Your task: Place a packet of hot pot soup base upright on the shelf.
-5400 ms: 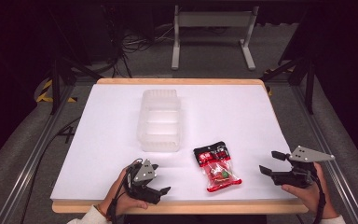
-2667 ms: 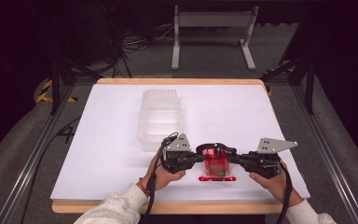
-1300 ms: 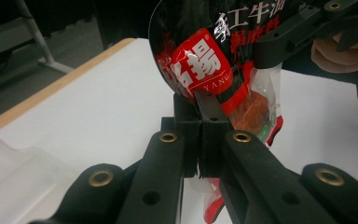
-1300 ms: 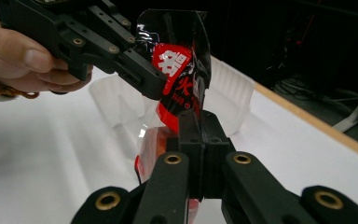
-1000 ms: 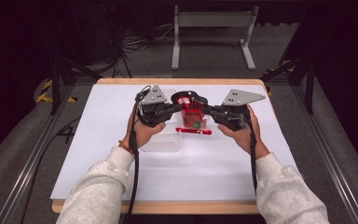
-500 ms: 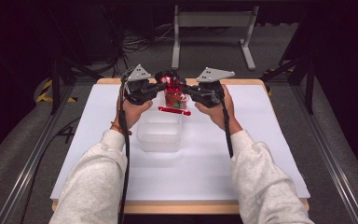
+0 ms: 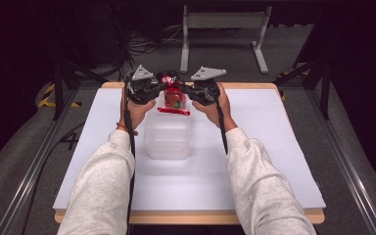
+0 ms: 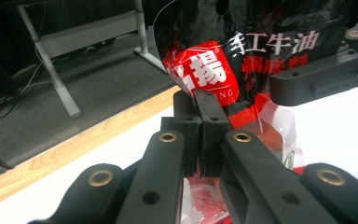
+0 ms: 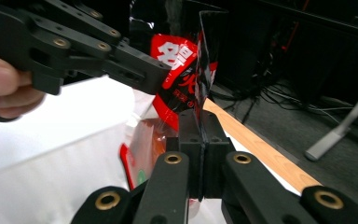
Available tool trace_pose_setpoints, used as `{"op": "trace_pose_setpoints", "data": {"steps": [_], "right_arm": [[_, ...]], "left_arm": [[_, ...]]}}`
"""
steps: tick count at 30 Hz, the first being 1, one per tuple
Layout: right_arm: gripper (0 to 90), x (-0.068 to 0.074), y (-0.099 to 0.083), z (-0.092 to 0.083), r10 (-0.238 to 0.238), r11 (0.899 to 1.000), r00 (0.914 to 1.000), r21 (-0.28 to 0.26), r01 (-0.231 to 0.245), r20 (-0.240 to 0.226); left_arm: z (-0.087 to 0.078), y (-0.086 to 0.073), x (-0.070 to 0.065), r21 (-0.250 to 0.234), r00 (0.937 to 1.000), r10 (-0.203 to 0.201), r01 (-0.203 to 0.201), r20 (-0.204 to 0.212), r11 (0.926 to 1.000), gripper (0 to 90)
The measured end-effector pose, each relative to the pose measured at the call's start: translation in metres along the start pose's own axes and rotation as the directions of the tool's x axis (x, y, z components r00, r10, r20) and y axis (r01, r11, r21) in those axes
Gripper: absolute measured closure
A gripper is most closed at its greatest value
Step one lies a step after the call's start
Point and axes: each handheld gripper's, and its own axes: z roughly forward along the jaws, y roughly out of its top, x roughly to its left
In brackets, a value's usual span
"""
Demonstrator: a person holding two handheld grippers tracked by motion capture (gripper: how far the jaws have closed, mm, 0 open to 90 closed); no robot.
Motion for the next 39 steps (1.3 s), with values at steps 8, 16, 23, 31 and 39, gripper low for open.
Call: {"op": "trace_pose_setpoints", "data": {"steps": [8, 16, 23, 31, 39], "right_arm": [[89.3, -0.001, -0.007, 0.019, 0.0, 1.0, 0.999, 0.022, -0.001, 0.044], [88.9, 0.003, -0.015, 0.034, 0.025, 0.999, 0.9982, 0.03, -0.027, 0.053], [88.7, 0.002, -0.024, 0.04, 0.054, 0.998, 0.9977, 0.042, -0.056, 0.042], [87.9, 0.005, -0.037, 0.043, 0.069, 0.994, 0.9975, 0.082, -0.07, 0.017], [87.4, 0.009, -0.046, 0.04, 0.091, 0.992, 0.9958, 0.09, -0.091, 0.008]], "left_arm": [[0.011, -0.006, 0.007, 0.03, 0.9994, -0.002, 0.003, -0.036, 0.9996, 88.0], [0.014, -0.019, 0.014, 0.03, 0.9993, -0.019, 0.02, -0.033, 0.9994, 86.3], [0.017, -0.03, 0.017, 0.051, 0.9994, -0.033, 0.033, -0.004, 0.9981, 85.0], [0.016, -0.04, 0.012, 0.089, 0.9996, -0.027, 0.027, -0.003, 0.9957, 86.2], [0.013, -0.045, 0.005, 0.111, 0.9999, -0.017, 0.017, -0.003, 0.9937, 87.3]]}}
